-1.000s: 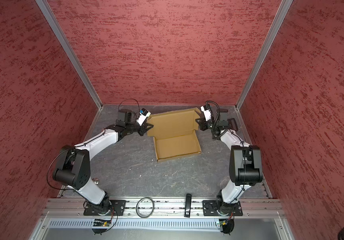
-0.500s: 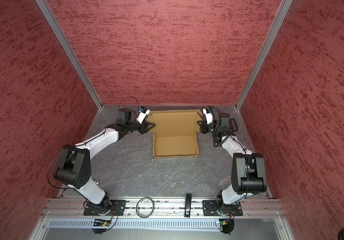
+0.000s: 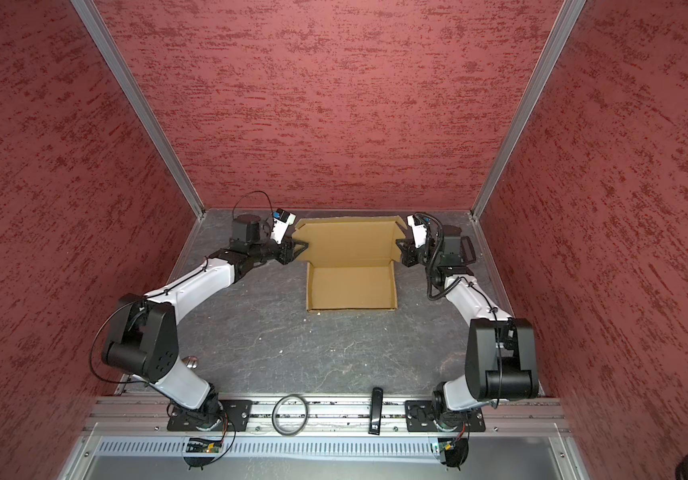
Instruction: Fold the paper box
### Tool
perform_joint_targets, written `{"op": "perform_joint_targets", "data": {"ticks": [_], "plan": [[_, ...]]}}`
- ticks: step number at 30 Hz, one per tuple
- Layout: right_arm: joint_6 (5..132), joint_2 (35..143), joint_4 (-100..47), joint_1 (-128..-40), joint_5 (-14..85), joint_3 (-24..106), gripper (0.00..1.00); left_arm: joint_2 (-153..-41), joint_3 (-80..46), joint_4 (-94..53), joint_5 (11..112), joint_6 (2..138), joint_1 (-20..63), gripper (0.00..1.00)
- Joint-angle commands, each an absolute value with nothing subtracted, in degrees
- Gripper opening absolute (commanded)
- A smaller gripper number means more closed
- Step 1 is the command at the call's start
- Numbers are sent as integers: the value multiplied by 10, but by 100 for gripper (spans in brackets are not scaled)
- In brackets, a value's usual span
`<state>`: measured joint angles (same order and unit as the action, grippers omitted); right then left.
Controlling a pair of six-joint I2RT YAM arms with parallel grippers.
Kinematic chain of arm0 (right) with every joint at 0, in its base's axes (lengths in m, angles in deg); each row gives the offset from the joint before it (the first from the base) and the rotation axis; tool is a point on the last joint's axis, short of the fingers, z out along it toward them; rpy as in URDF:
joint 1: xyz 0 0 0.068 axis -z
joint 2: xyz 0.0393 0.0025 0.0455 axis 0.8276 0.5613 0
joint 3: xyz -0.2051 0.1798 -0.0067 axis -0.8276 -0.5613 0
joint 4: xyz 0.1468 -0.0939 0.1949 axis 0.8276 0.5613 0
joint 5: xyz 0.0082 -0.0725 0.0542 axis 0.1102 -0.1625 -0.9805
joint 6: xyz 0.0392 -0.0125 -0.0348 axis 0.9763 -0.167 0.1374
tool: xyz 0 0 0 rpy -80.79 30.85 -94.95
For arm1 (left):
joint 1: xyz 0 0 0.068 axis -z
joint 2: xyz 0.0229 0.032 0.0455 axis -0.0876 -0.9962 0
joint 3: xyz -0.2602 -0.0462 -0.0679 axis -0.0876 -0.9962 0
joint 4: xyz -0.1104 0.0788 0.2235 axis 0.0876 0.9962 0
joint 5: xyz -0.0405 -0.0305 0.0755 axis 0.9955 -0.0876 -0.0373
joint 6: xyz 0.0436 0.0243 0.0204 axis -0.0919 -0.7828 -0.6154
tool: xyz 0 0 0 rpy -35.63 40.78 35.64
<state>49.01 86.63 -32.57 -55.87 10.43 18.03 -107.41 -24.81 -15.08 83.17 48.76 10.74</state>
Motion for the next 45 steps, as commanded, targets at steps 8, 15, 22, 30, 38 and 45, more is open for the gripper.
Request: {"op": "perform_joint_targets", "data": {"ticks": [8,15,22,30,38,45], "plan": [[503,875,-332,-566,116,185,5,-1046,-288,-247,812,512,110,39],[508,886,-339,-566,117,185,4,-1054,-289,-265,810,525,111,27],[507,892,-337,-567,119,188,4,-1047,-287,-264,802,525,115,29],[508,884,-336,-568,120,186,7,-1047,-287,-270,787,527,120,10],[507,861,-326,-569,132,188,22,-1054,-277,-261,791,513,122,0],[509,870,-324,-569,133,204,22,-1056,-276,-257,793,511,121,0]]}}
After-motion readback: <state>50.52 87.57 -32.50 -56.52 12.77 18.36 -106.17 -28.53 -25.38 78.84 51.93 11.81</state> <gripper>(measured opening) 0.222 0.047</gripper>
